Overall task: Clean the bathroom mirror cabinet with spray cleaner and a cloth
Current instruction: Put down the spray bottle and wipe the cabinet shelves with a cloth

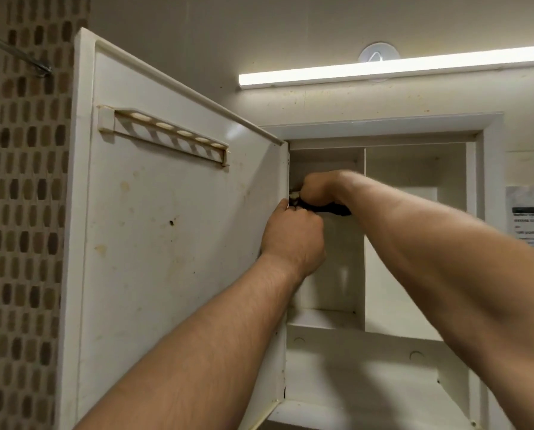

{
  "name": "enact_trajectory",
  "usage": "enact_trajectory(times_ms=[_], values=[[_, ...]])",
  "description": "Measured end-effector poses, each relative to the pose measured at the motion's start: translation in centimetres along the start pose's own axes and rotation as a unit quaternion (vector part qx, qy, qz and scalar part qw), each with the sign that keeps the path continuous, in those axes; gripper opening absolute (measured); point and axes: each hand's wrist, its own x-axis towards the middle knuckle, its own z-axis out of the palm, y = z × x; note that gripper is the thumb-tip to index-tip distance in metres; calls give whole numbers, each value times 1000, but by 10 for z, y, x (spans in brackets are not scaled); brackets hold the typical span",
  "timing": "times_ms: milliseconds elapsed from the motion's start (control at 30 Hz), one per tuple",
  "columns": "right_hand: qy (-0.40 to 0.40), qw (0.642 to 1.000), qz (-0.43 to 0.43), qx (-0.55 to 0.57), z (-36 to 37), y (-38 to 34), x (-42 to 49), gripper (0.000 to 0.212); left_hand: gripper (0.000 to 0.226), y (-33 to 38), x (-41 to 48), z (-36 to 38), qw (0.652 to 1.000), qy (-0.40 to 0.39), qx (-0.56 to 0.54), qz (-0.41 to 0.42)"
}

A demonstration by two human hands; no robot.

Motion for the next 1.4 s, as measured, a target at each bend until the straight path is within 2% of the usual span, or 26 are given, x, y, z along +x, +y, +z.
enact_trajectory(times_ms=[67, 133, 167, 233, 267, 333, 367, 400, 433, 467, 533, 600, 667, 733, 800, 867, 900, 933, 1000, 1100, 1133, 1167, 1200, 1267, 1300, 1400], values=[[2, 999, -4, -34, -1, 2, -5, 24, 30, -1, 0, 3, 1000, 3, 10, 0], [40, 998, -22, -50, 1, 6, -11, 24, 40, -1, -1, 6, 999, -5, 32, -1], [69, 997, -34, -32, 6, 10, -17, 26, 47, 1, -2, 8, 999, -11, 42, -1], [169, 981, -60, 75, 18, 21, -31, 33, 60, 2, -5, 10, 998, -18, 62, -2], [232, 957, -70, 160, 24, 27, -43, 36, 65, 3, -6, 9, 998, -25, 66, -3], [367, 878, -70, 300, 34, 36, -66, 34, 75, 5, -8, 8, 997, -44, 70, -6], [417, 844, -51, 334, 39, 39, -77, 32, 78, 6, -10, 7, 996, -57, 69, -12], [442, 827, -22, 347, 44, 43, -86, 31, 82, 7, -12, 7, 995, -70, 67, -19], [442, 831, 3, 337, 49, 47, -96, 32, 85, 8, -18, 7, 994, -79, 64, -25], [429, 850, 6, 305, 56, 53, -106, 31, 87, 10, -24, 10, 995, -81, 61, -26], [388, 908, -31, 157, 67, 63, -124, 26, 83, 18, -45, 20, 998, -46, 38, -9], [347, 936, -41, 31, 73, 73, -134, 22, 78, 32, -72, 40, 999, -7, 4, 32], [312, 947, 37, 72, 71, 79, -135, 18, 79, 43, -96, 59, 997, -18, -9, 81], [230, 940, 150, 200, 72, 79, -136, 16, 79, 50, -110, 72, 994, -41, -18, 97], [108, 902, 220, 355, 77, 77, -140, 31, 77, 52, -118, 79, 993, -60, -23, 95], [0, 856, 231, 462, 81, 74, -147, 39, 75, 50, -124, 83, 992, -78, -25, 98], [-25, 832, 232, 503, 81, 72, -149, 37, 75, 49, -126, 85, 991, -90, -23, 100], [-24, 803, 239, 546, 82, 71, -148, 32, 74, 47, -128, 87, 989, -103, -17, 100], [21, 720, 264, 641, 81, 67, -141, 26, 71, 44, -131, 89, 987, -125, -24, 96], [125, 587, 260, 756, 83, 54, -123, 35, 53, 41, -135, 91, 985, -132, -89, 60], [160, 561, 240, 776, 85, 47, -120, 38, 44, 42, -136, 89, 987, -115, -101, 50], [191, 551, 219, 782, 89, 39, -119, 42, 42, 43, -135, 88, 989, -95, -108, 42], [213, 552, 199, 781, 94, 32, -119, 45, 44, 45, -134, 86, 989, -69, -128, 27], [225, 586, 148, 764, 110, 23, -122, 50, 43, 46, -126, 80, 982, -15, -188, -21], [225, 624, 118, 739, 119, 23, -124, 49, 39, 45, -120, 77, 980, 5, -196, -36], [174, 806, -5, 565, 140, 36, -131, 33, 31, 33, -103, 69, 989, 17, -145, -23]])
